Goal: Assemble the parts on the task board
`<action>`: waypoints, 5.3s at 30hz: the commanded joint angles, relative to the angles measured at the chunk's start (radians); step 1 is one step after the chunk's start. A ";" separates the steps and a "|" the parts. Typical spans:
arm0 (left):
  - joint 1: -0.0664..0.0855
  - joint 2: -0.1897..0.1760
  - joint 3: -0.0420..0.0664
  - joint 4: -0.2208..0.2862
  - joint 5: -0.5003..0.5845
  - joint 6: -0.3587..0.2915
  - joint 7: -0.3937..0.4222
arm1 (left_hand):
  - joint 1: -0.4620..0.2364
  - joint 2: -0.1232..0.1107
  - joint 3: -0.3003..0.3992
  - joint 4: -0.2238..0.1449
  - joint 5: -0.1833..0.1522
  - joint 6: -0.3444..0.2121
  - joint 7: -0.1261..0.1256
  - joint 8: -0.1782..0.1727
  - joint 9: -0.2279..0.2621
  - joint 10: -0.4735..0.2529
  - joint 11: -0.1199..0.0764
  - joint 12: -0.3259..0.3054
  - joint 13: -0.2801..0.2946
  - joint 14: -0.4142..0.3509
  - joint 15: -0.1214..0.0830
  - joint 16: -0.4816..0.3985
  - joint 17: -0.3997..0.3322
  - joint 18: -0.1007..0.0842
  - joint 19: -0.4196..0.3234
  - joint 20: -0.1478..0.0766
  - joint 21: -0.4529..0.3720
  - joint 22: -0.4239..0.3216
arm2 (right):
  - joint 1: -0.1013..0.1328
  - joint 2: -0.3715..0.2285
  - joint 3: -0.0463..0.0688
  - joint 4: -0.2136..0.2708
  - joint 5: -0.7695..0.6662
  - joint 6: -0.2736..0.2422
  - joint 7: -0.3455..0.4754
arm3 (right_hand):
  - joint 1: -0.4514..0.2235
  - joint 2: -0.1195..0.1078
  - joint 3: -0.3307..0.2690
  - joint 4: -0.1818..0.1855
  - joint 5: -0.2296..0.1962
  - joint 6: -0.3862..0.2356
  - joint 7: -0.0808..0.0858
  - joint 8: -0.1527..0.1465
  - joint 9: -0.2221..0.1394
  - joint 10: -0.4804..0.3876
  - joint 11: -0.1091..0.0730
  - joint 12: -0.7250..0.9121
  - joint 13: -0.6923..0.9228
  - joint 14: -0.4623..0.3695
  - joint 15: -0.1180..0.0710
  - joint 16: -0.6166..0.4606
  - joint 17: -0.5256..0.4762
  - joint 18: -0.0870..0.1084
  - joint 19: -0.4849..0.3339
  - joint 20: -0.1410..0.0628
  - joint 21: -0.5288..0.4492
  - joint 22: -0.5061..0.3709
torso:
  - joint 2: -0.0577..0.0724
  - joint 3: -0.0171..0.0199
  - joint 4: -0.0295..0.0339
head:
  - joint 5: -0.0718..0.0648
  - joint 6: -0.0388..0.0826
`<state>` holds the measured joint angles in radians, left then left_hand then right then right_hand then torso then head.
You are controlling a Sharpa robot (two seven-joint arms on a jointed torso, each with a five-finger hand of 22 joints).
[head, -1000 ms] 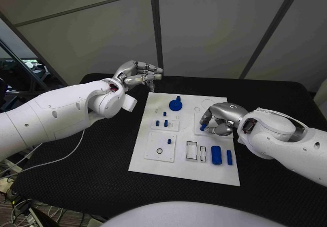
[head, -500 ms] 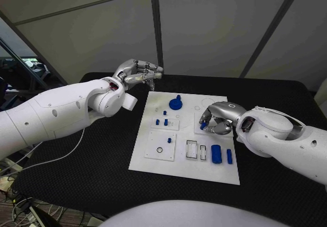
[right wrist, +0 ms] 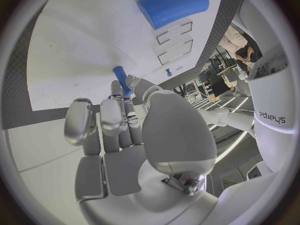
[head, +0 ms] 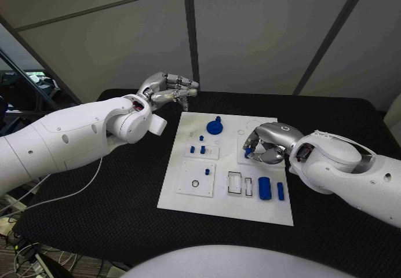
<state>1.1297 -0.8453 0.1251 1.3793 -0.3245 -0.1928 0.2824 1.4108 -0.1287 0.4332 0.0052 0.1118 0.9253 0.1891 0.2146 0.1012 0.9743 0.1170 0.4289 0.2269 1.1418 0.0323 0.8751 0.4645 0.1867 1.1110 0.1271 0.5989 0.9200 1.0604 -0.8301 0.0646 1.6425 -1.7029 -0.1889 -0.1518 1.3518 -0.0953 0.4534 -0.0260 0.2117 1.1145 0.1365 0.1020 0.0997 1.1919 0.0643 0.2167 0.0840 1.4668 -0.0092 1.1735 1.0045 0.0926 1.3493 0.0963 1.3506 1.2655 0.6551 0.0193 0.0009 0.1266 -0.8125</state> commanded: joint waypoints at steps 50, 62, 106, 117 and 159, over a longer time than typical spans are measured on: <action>0.004 0.038 0.000 -0.015 0.003 0.014 -0.006 | -0.008 0.006 -0.005 0.000 0.003 -0.003 0.003 0.004 -0.001 -0.011 0.000 0.008 0.001 -0.006 0.002 -0.004 -0.002 -0.004 -0.006 0.002 -0.007 -0.001 | -0.021 0.264 -0.094 -0.021 0.093 -0.016 0.098 | -0.007 0.008 0.000 0.008 0.015 0.004 0.001 -0.001 0.000 0.005 0.001 -0.018 -0.001 0.022 -0.006 0.017 0.012 -0.020 0.012 -0.002 0.011 0.012 | 0.000 -0.0003 0.0003 | 0.078 -0.037; 0.004 0.037 0.000 -0.016 0.003 0.015 -0.007 | -0.008 0.006 -0.005 0.000 0.003 -0.003 0.003 0.004 -0.001 -0.011 0.000 0.008 0.001 -0.006 0.002 -0.004 -0.002 -0.004 -0.006 0.002 -0.007 -0.001 | -0.023 0.268 -0.105 -0.025 0.076 0.007 0.100 | -0.007 0.008 0.000 0.007 0.018 0.004 0.001 -0.001 0.000 0.005 0.002 -0.019 -0.001 0.022 -0.006 0.018 0.013 -0.020 0.012 -0.002 0.011 0.012 | 0.001 0.0000 0.0000 | 0.081 -0.040; 0.005 0.031 0.000 -0.013 0.003 0.012 -0.008 | -0.009 0.007 -0.006 0.000 0.003 -0.003 0.003 0.006 -0.001 -0.013 0.000 0.012 0.001 -0.006 0.002 -0.004 -0.003 -0.004 -0.006 0.002 -0.008 -0.002 | -0.027 0.289 -0.133 -0.047 0.014 -0.049 0.092 | -0.043 -0.057 -0.052 0.019 0.025 -0.286 -0.031 -0.041 -0.035 -0.096 0.018 -0.033 -0.006 0.005 0.008 0.003 -0.025 -0.005 -0.039 0.011 -0.035 -0.045 | 0.000 0.0002 -0.0003 | 0.078 -0.044; 0.005 0.030 0.000 -0.015 0.003 0.012 -0.007 | -0.010 0.007 -0.006 0.001 0.003 -0.003 0.003 0.006 -0.001 -0.013 0.000 0.012 0.001 -0.006 0.002 -0.004 -0.003 -0.004 -0.006 0.002 -0.008 -0.002 | -0.027 0.261 -0.133 -0.015 0.023 -0.191 0.147 | -0.044 -0.061 -0.079 0.022 0.032 -0.338 -0.045 -0.041 -0.035 -0.103 0.015 -0.003 0.004 0.002 0.007 -0.004 -0.038 -0.001 -0.051 0.010 -0.047 -0.060 | 0.000 0.0010 -0.0013 | 0.072 -0.037; 0.004 -0.010 -0.012 0.000 0.003 0.000 -0.002 | -0.009 0.008 -0.006 -0.001 0.003 -0.002 0.003 0.008 0.000 -0.013 0.000 0.016 0.002 -0.005 0.002 -0.004 -0.004 -0.004 -0.005 0.002 -0.009 -0.002 | -0.081 -0.271 -0.076 0.279 0.236 -0.148 -0.343 | -0.221 -0.034 -0.529 0.318 0.221 -0.191 -0.026 0.261 0.135 0.150 -0.033 1.086 1.112 0.052 -0.030 0.233 0.280 -0.046 0.088 -0.025 0.094 0.131 | -0.029 -0.0179 -0.0397 | -0.108 -0.007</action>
<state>1.1321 -0.8544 0.1135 1.3761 -0.3237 -0.1925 0.2713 1.4056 -0.1235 0.4332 0.0052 0.1118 0.9253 0.1891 0.2185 0.1012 0.9691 0.1189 0.4414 0.2277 1.1417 0.0324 0.8752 0.4622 0.1866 1.1110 0.1271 0.5950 0.9191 0.9854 -1.1059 -0.0111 1.9182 -1.3854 -0.3653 -0.3994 1.1288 -0.1232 -0.0716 0.2938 0.4383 0.9300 0.1125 0.3572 0.2343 1.3503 0.0302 1.3077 1.1966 1.4667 -0.0444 1.4027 1.2840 0.0616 1.4368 0.0663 1.4487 1.3079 0.6263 0.0015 -0.0364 0.0171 -0.8197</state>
